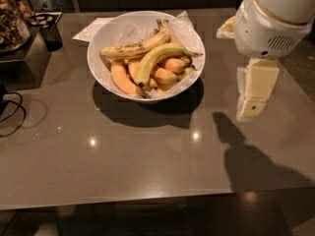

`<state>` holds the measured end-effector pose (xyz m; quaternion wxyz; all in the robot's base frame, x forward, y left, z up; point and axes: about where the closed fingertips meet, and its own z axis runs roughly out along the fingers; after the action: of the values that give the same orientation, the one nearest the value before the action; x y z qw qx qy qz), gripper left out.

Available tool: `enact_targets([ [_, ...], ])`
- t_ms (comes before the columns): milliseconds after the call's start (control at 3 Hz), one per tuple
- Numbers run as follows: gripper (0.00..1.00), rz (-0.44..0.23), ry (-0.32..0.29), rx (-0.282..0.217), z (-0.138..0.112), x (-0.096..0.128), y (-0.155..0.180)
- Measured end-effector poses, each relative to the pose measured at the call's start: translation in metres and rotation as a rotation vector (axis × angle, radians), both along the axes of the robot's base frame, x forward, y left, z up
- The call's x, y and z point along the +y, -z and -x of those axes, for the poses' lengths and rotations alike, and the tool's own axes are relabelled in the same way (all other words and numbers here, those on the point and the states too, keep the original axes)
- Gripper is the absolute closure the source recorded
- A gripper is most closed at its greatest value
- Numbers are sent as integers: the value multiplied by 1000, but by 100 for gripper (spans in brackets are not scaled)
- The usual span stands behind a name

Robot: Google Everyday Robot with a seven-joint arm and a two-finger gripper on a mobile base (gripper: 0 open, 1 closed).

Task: Pick banana from white bowl

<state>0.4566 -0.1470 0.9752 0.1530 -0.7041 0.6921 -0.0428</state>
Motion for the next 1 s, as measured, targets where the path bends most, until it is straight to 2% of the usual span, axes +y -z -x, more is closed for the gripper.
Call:
enact_targets([
  [333, 0, 3, -9, 6, -16, 6, -7],
  [667, 0, 5, -62, 15, -42, 25, -14],
  [1000, 0, -5, -65, -4, -46, 30, -18],
])
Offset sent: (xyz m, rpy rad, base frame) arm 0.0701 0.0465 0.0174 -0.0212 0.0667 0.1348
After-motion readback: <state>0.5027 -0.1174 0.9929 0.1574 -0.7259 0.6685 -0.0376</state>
